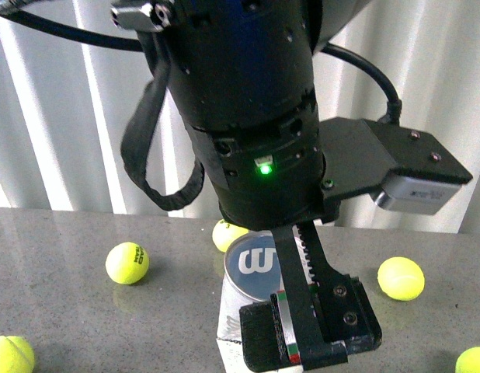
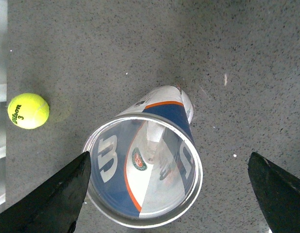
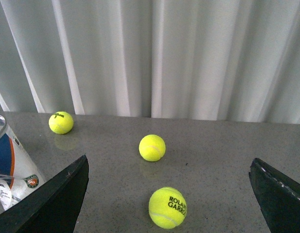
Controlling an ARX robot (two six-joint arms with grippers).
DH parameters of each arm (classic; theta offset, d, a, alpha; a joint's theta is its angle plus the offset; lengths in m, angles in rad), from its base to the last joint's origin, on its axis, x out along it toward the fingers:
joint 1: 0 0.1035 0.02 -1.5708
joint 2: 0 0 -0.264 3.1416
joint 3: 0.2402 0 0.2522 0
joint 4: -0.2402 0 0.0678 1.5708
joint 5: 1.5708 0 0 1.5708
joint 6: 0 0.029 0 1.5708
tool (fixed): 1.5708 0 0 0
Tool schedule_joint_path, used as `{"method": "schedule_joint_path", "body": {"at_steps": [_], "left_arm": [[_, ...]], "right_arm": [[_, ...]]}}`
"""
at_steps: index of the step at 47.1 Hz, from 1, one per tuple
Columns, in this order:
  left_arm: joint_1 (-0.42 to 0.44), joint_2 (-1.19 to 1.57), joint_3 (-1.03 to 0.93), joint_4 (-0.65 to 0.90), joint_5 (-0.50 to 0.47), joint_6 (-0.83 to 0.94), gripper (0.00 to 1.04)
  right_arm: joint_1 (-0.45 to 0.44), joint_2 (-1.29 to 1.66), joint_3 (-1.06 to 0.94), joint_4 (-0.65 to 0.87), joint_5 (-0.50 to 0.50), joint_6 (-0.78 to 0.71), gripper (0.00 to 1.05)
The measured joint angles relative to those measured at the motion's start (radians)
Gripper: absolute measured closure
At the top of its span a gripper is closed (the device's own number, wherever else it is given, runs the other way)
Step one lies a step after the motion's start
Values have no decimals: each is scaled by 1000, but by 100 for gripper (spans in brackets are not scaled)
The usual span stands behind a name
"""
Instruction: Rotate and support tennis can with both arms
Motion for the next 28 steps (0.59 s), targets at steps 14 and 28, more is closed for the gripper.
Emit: {"method": "schedule_joint_path", "body": {"at_steps": [14, 28], "left_arm": [[64, -169, -89, 186, 178, -344, 7], [142, -379, -327, 465, 28, -1129, 7]], "right_arm": [[0, 0, 0, 0, 0, 0, 7], [0, 0, 0, 0, 0, 0, 7]]}}
